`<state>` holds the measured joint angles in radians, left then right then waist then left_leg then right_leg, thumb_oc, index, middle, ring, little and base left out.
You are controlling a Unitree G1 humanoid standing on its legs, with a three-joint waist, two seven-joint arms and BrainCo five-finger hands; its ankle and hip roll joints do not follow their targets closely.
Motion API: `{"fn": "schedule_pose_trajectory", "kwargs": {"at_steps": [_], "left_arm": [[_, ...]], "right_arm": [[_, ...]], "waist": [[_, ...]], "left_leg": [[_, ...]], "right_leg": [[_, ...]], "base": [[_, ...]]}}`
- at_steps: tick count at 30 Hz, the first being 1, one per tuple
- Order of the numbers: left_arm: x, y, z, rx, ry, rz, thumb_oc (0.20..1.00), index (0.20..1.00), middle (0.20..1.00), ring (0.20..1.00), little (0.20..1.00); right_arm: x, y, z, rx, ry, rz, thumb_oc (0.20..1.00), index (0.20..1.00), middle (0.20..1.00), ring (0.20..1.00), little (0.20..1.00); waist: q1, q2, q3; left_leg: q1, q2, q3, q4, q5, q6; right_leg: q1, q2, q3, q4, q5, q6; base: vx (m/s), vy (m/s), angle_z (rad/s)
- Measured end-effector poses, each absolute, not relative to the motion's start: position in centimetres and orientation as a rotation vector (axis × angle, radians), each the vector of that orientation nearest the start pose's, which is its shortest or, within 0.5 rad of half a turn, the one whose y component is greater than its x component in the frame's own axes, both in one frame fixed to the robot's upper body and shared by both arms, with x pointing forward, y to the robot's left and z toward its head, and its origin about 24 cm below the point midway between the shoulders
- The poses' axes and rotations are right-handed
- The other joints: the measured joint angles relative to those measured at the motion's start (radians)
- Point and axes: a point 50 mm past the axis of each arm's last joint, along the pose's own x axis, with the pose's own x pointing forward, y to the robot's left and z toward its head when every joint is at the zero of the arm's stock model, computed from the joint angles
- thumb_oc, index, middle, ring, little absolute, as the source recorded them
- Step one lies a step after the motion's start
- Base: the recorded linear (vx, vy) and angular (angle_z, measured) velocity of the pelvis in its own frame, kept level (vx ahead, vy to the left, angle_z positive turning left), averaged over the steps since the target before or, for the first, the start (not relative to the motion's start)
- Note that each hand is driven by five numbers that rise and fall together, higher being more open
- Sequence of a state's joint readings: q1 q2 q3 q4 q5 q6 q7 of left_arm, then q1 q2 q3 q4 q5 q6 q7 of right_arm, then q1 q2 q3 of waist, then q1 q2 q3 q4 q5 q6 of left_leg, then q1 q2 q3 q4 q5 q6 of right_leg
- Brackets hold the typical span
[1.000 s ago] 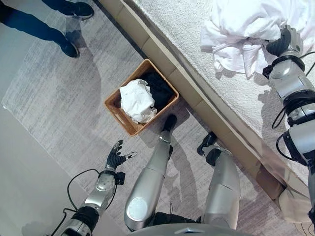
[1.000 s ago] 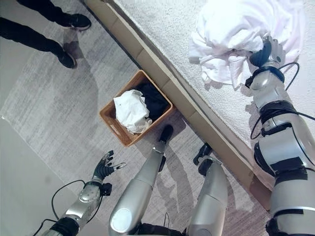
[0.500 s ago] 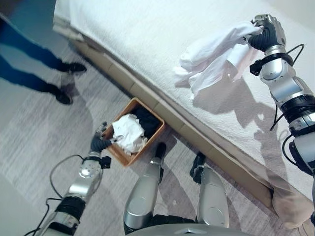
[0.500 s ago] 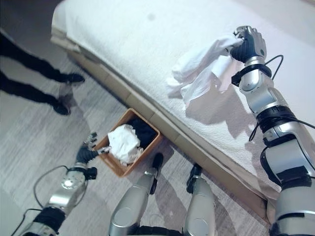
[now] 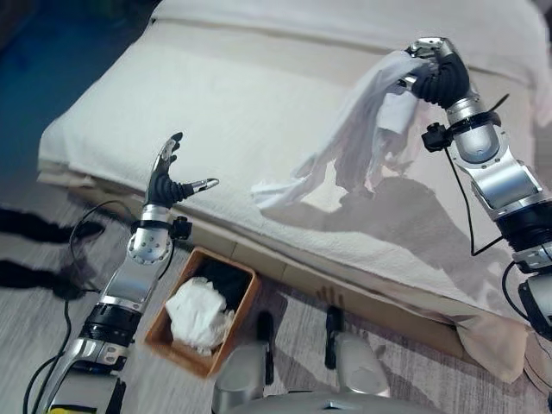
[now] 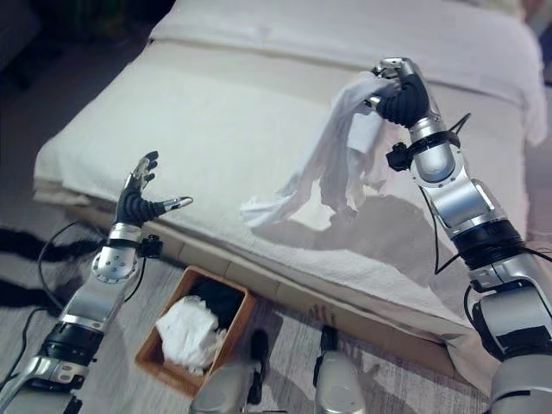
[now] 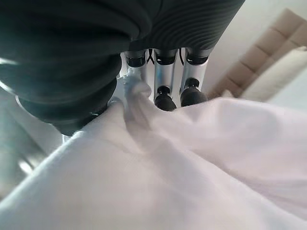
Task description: Pick up clothes into the bucket
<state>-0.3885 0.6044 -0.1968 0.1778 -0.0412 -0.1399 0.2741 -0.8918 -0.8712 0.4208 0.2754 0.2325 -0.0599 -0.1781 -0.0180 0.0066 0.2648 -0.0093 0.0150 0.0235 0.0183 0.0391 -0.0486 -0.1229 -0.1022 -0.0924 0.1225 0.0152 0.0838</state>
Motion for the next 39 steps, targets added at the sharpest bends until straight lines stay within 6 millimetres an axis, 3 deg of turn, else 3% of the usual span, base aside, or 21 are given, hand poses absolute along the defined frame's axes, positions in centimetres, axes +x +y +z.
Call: {"fn": "schedule_pose_trajectory", "kwargs": {"at_steps": [3, 6, 12, 18, 25, 34, 35, 36, 37, 39], "left_arm": [[32.5, 19.9, 15.5, 0.578, -0.419, 0.054, 1.0, 1.0, 1.0, 1.0, 1.0], [33.4, 17.1, 16.1, 0.616, -0.444, -0.051, 1.0, 1.0, 1.0, 1.0, 1.0], [33.7, 13.2, 15.2, 0.617, -0.445, -0.193, 1.0, 1.0, 1.0, 1.0, 1.0], [33.6, 10.8, 13.9, 0.605, -0.393, -0.343, 1.0, 1.0, 1.0, 1.0, 1.0], [32.3, 7.1, 13.0, 0.382, -0.285, -0.635, 1.0, 1.0, 1.0, 1.0, 1.0], [31.2, 4.1, 11.8, 0.03, -0.1, -0.786, 1.0, 1.0, 1.0, 1.0, 1.0], [31.1, 4.1, 11.7, 0.002, -0.082, -0.793, 0.755, 0.755, 0.755, 0.755, 0.755], [31.0, 4.0, 11.4, -0.077, -0.029, -0.811, 0.373, 0.373, 0.373, 0.373, 0.373], [31.0, 3.9, 11.3, -0.101, -0.01, -0.815, 0.2, 0.2, 0.2, 0.2, 0.2], [31.0, 4.0, 11.2, -0.152, 0.021, -0.825, 0.2, 0.2, 0.2, 0.2, 0.2]], "right_arm": [[35.3, -20.3, 27.0, -0.707, -0.549, 0.039, 0.2, 0.2, 0.2, 0.2, 0.2], [35.0, -18.5, 27.3, -0.677, -0.565, 0.149, 0.2, 0.2, 0.2, 0.2, 0.2], [33.4, -14.8, 27.8, -0.612, -0.62, 0.375, 0.2, 0.2, 0.2, 0.2, 0.2], [32.8, -13.3, 28.4, -0.598, -0.651, 0.462, 0.2, 0.2, 0.2, 0.2, 0.2], [32.7, -12.5, 27.5, -0.602, -0.617, 0.525, 0.2, 0.2, 0.2, 0.2, 0.2], [32.3, -11.7, 27.2, -0.596, -0.615, 0.569, 0.2, 0.2, 0.2, 0.2, 0.2], [32.3, -11.7, 27.1, -0.596, -0.614, 0.569, 0.2, 0.2, 0.2, 0.2, 0.2], [32.3, -11.6, 27.0, -0.597, -0.61, 0.574, 0.2, 0.2, 0.2, 0.2, 0.2], [32.3, -11.6, 27.0, -0.597, -0.608, 0.575, 0.2, 0.2, 0.2, 0.2, 0.2], [32.3, -11.6, 26.8, -0.593, -0.599, 0.578, 0.2, 0.2, 0.2, 0.2, 0.2]], "waist": [[-0.026, -0.01, -0.033], [-0.042, -0.012, -0.066], [-0.079, -0.012, -0.109], [-0.078, -0.011, -0.113], [-0.08, -0.007, -0.118], [-0.094, 0.011, -0.131], [-0.094, 0.012, -0.131], [-0.097, 0.012, -0.132], [-0.099, 0.012, -0.132], [-0.101, 0.013, -0.132]], "left_leg": [[0.048, 0.017, 0.004, -0.02, -0.005, -0.008], [0.096, 0.028, 0.011, -0.041, -0.007, -0.01], [0.12, 0.034, 0.03, -0.048, -0.008, -0.011], [0.119, 0.041, 0.037, -0.057, -0.008, -0.011], [0.119, 0.038, 0.042, -0.058, -0.008, -0.012], [0.121, 0.033, 0.017, -0.058, -0.008, -0.012], [0.121, 0.033, 0.017, -0.058, -0.008, -0.012], [0.121, 0.033, 0.016, -0.058, -0.008, -0.012], [0.121, 0.033, 0.014, -0.058, -0.008, -0.012], [0.121, 0.032, 0.01, -0.058, -0.008, -0.012]], "right_leg": [[0.053, 0.017, 0.001, -0.039, 0.006, -0.003], [0.104, 0.032, 0.002, -0.072, 0.008, -0.004], [0.128, 0.04, 0.018, -0.094, 0.012, -0.009], [0.125, 0.048, 0.027, -0.111, 0.021, -0.009], [0.125, 0.045, 0.024, -0.112, 0.026, -0.011], [0.161, 0.041, -0.002, -0.155, 0.039, -0.015], [0.161, 0.04, -0.002, -0.156, 0.04, -0.014], [0.165, 0.04, -0.003, -0.16, 0.041, -0.014], [0.167, 0.04, -0.006, -0.163, 0.042, -0.014], [0.171, 0.039, -0.009, -0.167, 0.044, -0.015]], "base": [[0.09, -0.012, -0.07], [0.07, -0.013, -0.1], [0.03, -0.021, -0.08], [0.0, -0.013, -0.03], [0.0, 0.0, 0.0], [0.0, 0.003, 0.08], [0.0, 0.0, 0.0], [0.0, 0.002, 0.03], [0.0, 0.003, 0.05], [0.01, 0.005, 0.05]]}}
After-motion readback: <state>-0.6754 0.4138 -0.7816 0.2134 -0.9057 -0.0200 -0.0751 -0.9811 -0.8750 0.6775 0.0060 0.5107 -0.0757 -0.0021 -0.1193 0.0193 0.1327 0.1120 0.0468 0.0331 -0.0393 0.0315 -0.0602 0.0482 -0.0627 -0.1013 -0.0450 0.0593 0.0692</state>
